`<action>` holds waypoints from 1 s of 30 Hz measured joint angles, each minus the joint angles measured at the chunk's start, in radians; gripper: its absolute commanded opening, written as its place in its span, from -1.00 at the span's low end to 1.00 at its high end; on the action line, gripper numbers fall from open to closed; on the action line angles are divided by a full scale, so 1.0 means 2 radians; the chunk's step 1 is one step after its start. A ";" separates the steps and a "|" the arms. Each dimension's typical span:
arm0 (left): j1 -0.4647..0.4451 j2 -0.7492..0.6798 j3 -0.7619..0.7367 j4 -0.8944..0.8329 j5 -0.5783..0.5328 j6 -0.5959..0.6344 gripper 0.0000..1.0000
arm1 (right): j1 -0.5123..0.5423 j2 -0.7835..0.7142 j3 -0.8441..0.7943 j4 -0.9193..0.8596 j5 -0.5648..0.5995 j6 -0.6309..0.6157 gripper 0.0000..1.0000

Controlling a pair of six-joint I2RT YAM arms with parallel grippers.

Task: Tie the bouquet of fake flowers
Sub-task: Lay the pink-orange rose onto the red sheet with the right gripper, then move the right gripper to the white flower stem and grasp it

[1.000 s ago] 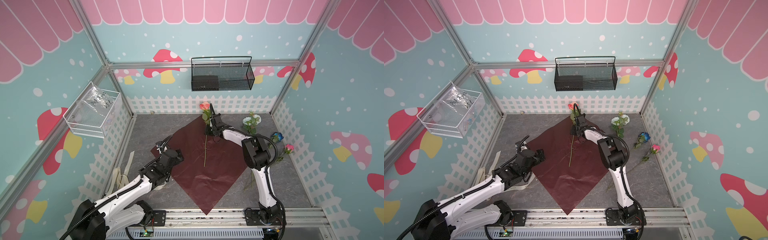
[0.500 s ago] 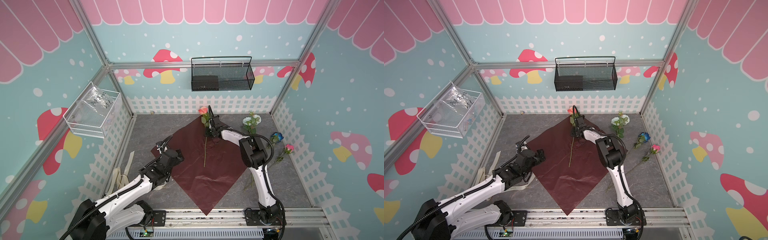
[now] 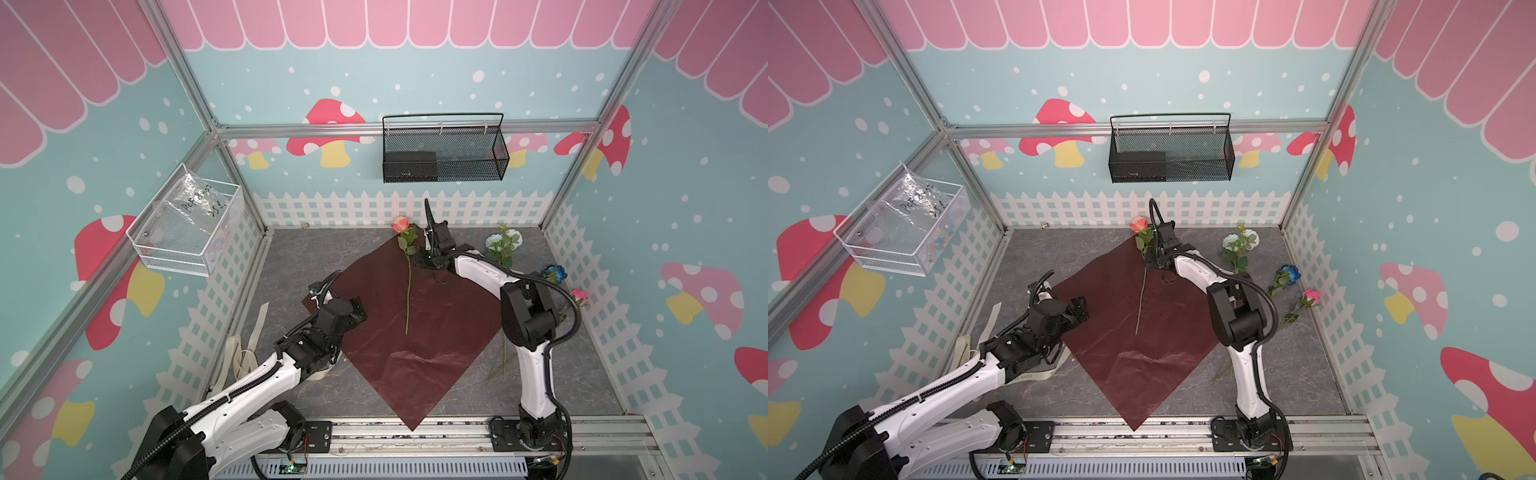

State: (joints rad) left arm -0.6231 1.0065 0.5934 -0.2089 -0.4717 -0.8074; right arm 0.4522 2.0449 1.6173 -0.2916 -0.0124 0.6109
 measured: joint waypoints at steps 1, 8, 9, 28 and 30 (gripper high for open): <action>0.000 -0.003 0.000 0.000 0.000 0.000 0.99 | -0.001 -0.033 -0.027 0.002 0.010 -0.004 -0.15; 0.000 -0.020 0.000 0.000 -0.002 0.000 0.99 | -0.051 -0.186 -0.197 -0.001 0.062 -0.025 -0.17; 0.000 -0.021 0.000 0.000 -0.002 0.001 0.99 | -0.065 -0.199 -0.221 -0.002 0.069 -0.027 -0.17; 0.003 -0.001 0.000 0.002 0.014 0.006 0.99 | -0.177 -0.182 -0.327 -0.026 0.117 -0.048 -0.08; 0.003 -0.001 0.000 0.002 0.014 0.006 0.99 | -0.180 -0.174 -0.327 -0.026 0.119 -0.049 -0.14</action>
State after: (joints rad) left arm -0.6174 1.0046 0.5938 -0.2047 -0.4431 -0.7963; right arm 0.0917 1.6970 0.9638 -0.3428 0.2249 0.5125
